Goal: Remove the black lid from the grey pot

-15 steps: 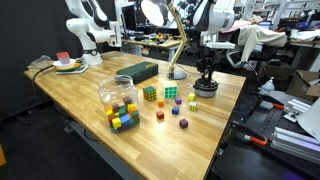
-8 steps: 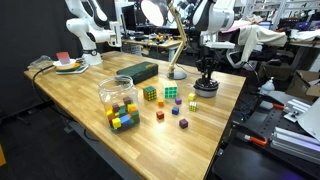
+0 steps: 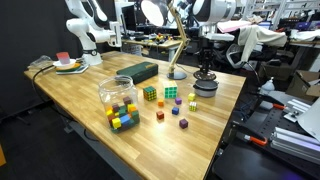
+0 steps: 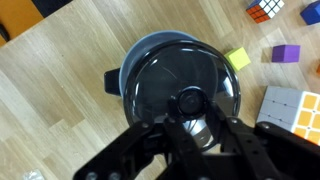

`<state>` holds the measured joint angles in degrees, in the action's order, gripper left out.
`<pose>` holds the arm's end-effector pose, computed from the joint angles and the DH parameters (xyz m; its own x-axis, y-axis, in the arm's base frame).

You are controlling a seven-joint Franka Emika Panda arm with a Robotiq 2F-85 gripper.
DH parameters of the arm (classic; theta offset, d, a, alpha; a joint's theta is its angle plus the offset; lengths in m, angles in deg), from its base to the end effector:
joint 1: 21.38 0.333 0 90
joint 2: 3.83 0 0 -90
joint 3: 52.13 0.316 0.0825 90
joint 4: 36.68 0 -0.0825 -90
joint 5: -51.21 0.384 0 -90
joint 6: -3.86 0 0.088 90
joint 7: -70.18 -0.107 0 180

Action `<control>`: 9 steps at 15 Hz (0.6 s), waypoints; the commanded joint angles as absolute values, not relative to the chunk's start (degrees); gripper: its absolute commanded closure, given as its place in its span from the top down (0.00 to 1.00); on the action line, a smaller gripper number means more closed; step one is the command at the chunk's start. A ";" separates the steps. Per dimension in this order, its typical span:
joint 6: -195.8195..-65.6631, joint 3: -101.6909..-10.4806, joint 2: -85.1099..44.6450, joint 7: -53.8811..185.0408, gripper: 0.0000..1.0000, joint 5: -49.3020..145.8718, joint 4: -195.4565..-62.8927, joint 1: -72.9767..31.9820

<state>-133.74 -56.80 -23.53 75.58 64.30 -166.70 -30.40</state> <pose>0.4984 -0.1213 0.1902 0.9302 -0.3047 -0.2048 -0.3307 -0.9376 -0.1074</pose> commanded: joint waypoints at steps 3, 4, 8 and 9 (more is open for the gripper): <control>-132.21 -56.36 -16.28 76.69 0.08 59.54 -172.37 -28.49; -131.60 -56.16 -15.76 76.77 0.08 58.82 -172.92 -28.03; -128.60 -55.53 -13.59 77.28 0.08 59.40 -175.82 -27.44; -128.28 -55.56 -13.24 77.51 0.08 60.20 -176.65 -27.62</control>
